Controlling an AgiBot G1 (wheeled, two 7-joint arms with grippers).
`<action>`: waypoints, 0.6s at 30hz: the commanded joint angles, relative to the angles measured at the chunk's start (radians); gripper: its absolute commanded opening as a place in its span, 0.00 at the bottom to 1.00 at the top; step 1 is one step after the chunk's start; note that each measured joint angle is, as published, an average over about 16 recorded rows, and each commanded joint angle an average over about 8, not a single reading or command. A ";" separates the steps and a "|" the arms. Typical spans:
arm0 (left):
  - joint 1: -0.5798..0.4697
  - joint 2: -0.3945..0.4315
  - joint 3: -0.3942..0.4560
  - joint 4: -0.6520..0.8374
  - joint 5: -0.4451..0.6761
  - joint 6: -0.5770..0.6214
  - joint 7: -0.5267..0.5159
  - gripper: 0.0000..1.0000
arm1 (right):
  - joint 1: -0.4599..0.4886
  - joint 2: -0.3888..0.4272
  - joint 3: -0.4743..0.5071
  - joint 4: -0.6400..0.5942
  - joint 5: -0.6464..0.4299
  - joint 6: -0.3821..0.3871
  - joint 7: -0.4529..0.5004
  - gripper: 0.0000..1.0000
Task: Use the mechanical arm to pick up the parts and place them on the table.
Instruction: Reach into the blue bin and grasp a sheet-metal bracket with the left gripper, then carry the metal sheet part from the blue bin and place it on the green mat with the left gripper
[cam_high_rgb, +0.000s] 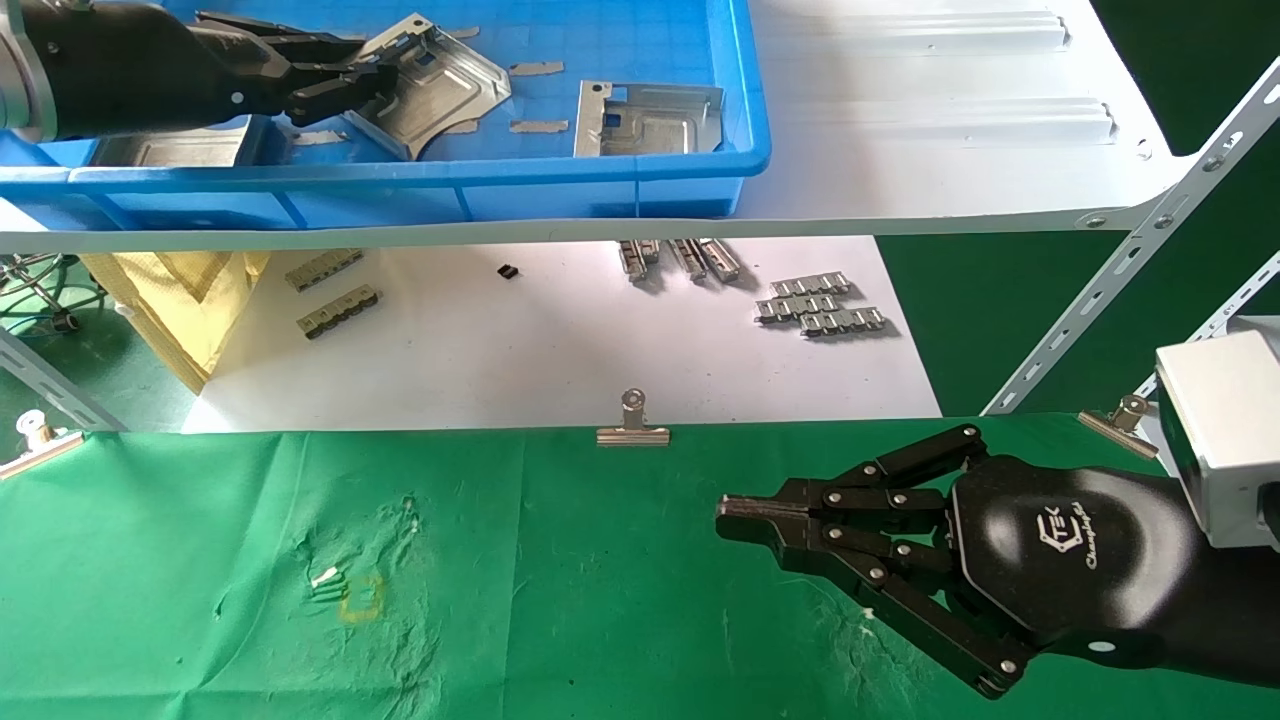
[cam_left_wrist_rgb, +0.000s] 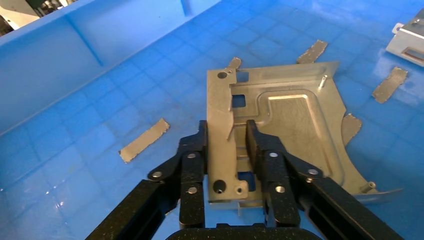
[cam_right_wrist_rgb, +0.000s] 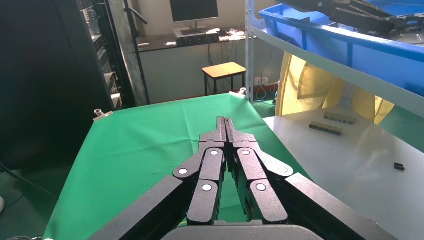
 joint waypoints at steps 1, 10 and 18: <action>0.000 -0.002 -0.001 0.002 -0.002 0.004 0.003 0.00 | 0.000 0.000 0.000 0.000 0.000 0.000 0.000 0.00; -0.003 -0.038 -0.039 -0.010 -0.057 0.097 0.032 0.00 | 0.000 0.000 0.000 0.000 0.000 0.000 0.000 0.00; -0.016 -0.076 -0.073 -0.038 -0.108 0.233 0.088 0.00 | 0.000 0.000 0.000 0.000 0.000 0.000 0.000 0.08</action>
